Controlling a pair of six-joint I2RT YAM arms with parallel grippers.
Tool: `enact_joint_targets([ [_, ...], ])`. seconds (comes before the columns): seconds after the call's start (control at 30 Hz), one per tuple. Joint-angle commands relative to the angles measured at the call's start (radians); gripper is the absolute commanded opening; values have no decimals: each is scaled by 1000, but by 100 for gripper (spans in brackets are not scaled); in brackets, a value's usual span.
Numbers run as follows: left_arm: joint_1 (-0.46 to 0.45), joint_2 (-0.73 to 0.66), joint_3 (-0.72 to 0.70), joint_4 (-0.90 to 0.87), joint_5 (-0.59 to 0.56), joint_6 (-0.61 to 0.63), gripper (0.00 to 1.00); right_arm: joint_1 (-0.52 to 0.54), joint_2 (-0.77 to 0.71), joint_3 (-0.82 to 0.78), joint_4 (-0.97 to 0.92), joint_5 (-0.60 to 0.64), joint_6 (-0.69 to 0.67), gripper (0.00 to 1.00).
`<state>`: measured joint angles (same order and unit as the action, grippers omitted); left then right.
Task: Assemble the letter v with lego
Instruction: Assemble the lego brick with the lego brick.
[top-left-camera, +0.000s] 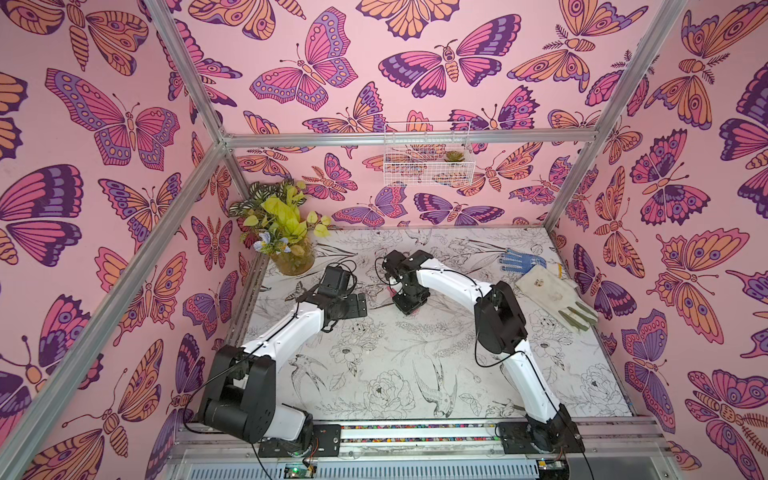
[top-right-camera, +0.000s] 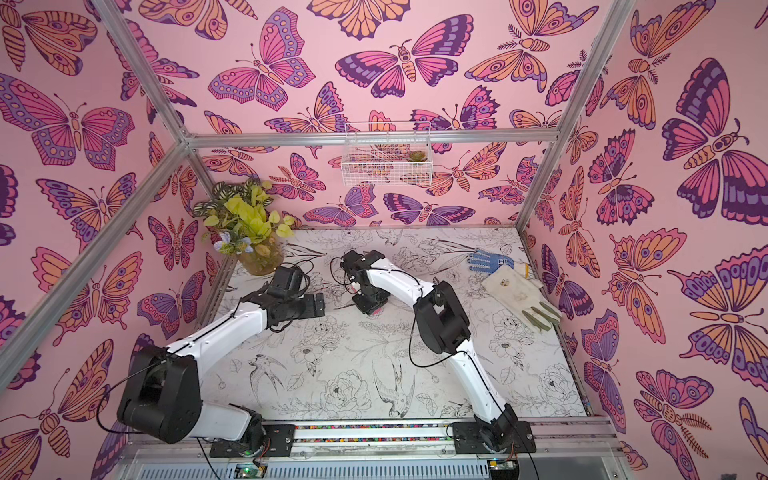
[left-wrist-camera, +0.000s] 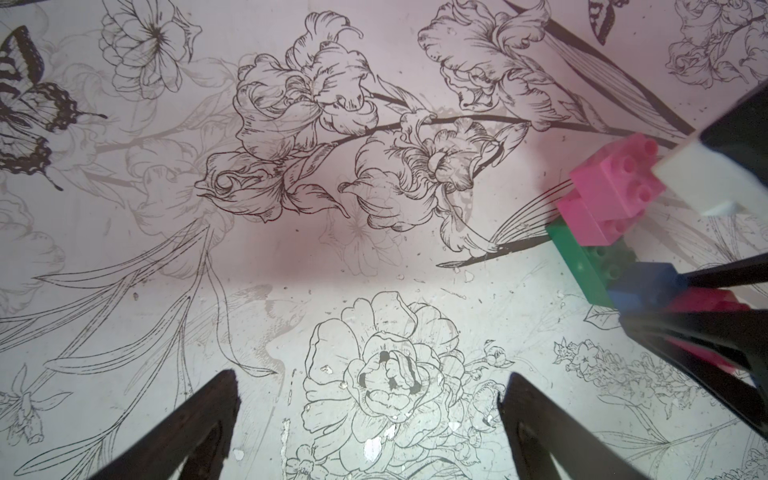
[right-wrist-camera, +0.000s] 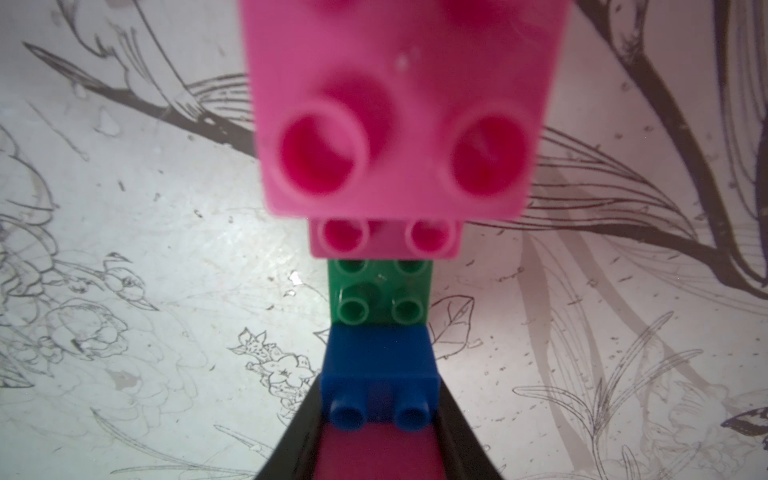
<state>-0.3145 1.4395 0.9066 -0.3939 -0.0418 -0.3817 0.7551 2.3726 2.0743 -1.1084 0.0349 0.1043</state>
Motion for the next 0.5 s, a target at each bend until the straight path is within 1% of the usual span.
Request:
enact_joint_targets([
  [0.0, 6, -12, 9, -21, -4, 8, 100, 14, 17, -58, 37, -13, 19, 22],
  [0.03, 6, -13, 8, -22, -6, 9, 100, 14, 10, -63, 47, -13, 20, 29],
  [0.3, 6, -18, 6, -23, -10, 7, 100, 14, -70, -134, 161, 1, 33, 52],
  [0.47, 6, -19, 8, -25, -9, 7, 100, 12, -111, -169, 207, 23, 36, 58],
])
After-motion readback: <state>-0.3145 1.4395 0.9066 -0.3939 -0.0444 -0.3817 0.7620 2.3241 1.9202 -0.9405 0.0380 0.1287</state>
